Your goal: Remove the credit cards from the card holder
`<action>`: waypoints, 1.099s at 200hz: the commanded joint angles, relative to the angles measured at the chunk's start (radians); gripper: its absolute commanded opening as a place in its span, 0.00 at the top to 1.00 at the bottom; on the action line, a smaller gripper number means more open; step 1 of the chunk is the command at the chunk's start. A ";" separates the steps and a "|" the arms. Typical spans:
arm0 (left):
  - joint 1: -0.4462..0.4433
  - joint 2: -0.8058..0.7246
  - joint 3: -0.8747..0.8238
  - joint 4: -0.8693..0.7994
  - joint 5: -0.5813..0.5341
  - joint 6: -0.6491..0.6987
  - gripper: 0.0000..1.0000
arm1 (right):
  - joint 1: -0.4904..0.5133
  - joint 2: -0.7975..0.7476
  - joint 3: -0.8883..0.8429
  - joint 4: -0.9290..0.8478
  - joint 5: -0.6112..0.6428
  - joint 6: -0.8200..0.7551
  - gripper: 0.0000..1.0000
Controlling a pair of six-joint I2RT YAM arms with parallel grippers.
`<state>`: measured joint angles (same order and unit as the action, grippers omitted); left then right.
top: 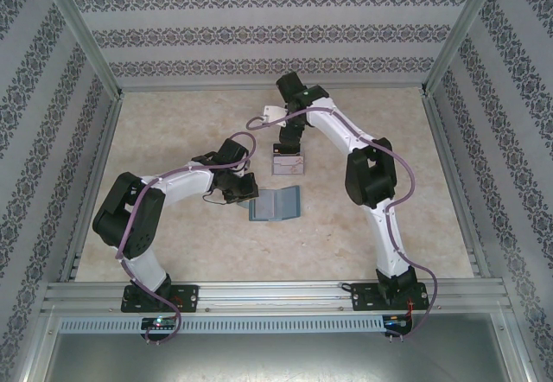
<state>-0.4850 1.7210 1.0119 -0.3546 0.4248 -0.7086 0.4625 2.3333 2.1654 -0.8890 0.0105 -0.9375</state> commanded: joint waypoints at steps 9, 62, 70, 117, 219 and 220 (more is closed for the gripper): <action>-0.002 -0.031 -0.012 -0.019 0.006 -0.008 0.90 | 0.010 0.014 -0.015 -0.032 -0.023 0.012 0.34; -0.002 -0.031 -0.012 -0.015 0.009 -0.010 0.90 | 0.011 -0.015 -0.015 -0.025 -0.012 0.015 0.34; -0.002 -0.032 -0.010 -0.015 0.008 -0.010 0.90 | 0.011 -0.026 -0.016 -0.018 -0.012 0.020 0.34; 0.006 -0.030 -0.002 -0.018 0.013 -0.002 0.90 | 0.016 -0.128 -0.074 0.022 -0.027 0.134 0.34; 0.061 -0.016 -0.046 0.003 0.098 0.016 0.94 | 0.124 -0.480 -0.554 0.287 -0.160 1.040 0.50; 0.061 -0.015 -0.046 0.002 0.098 0.017 0.94 | 0.124 -0.482 -0.557 0.290 -0.164 1.054 0.50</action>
<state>-0.4381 1.7210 0.9760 -0.3508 0.4999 -0.7082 0.5739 1.9026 1.6928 -0.6811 -0.0715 -0.2459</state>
